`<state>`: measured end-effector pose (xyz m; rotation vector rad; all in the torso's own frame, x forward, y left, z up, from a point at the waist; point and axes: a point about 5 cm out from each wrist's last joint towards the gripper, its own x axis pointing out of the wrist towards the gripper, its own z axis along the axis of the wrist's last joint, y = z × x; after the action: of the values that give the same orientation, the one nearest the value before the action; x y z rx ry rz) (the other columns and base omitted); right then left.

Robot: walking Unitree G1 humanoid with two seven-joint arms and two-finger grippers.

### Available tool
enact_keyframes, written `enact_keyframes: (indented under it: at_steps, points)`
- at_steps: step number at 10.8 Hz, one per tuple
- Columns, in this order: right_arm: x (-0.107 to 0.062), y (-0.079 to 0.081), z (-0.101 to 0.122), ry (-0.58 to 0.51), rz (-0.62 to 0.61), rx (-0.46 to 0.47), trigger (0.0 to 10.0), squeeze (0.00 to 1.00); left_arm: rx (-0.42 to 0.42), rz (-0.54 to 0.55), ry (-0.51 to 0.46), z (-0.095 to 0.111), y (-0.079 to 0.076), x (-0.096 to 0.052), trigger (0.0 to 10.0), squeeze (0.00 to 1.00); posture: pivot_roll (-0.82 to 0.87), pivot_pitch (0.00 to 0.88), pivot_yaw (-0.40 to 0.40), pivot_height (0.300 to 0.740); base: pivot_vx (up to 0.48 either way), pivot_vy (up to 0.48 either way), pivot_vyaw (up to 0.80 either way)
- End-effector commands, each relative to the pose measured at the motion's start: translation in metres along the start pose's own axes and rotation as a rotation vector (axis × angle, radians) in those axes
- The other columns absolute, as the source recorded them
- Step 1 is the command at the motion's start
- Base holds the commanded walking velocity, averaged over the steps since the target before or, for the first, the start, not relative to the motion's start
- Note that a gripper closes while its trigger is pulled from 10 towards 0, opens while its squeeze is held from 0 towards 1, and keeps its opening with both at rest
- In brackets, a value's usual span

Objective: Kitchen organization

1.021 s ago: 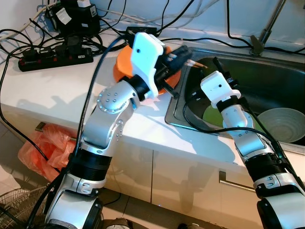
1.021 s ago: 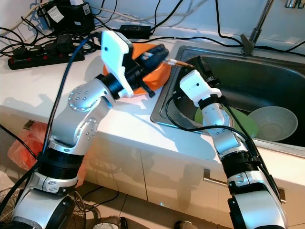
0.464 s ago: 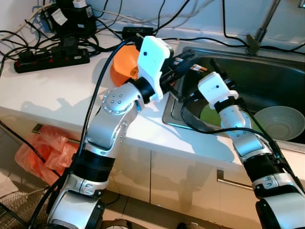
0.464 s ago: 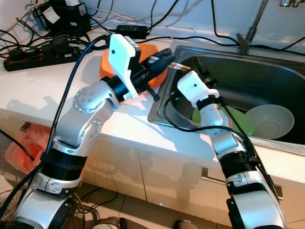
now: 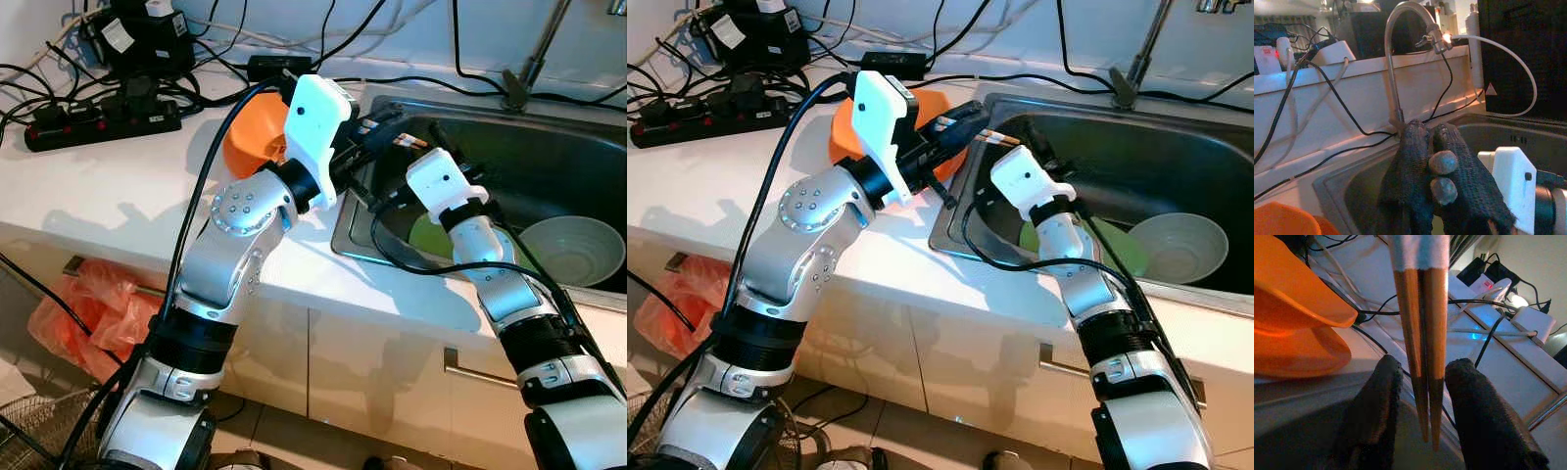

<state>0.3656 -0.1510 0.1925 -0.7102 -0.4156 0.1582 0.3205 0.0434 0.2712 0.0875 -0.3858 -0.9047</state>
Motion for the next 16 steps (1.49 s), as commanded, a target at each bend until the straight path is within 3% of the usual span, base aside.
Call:
enact_keyframes:
  at_steps: [1,7,8,16]
  points:
    - [0.004,-0.003,0.006,-0.023,-0.009,0.011,0.0,0.00,0.030,0.001,0.007,0.002,-0.001,-0.001,10.0,0.00,0.06,0.060,0.036,0.740,0.000,0.000,0.00]
    - [0.005,-0.002,0.006,-0.026,-0.005,0.026,0.0,0.00,0.098,0.052,0.017,-0.001,0.005,0.000,10.0,0.00,0.06,0.050,0.033,0.740,0.000,0.000,0.00]
    - [0.005,-0.002,0.007,-0.026,-0.004,0.026,0.0,0.00,0.105,0.057,0.029,-0.003,0.006,0.000,10.0,1.00,0.06,0.050,0.034,0.740,0.000,0.000,0.00]
    - [0.004,-0.008,-0.003,0.042,-0.060,0.129,0.0,0.00,0.117,0.083,0.044,-0.005,0.011,-0.004,10.0,1.00,0.07,0.061,0.027,0.740,0.000,0.000,0.00]
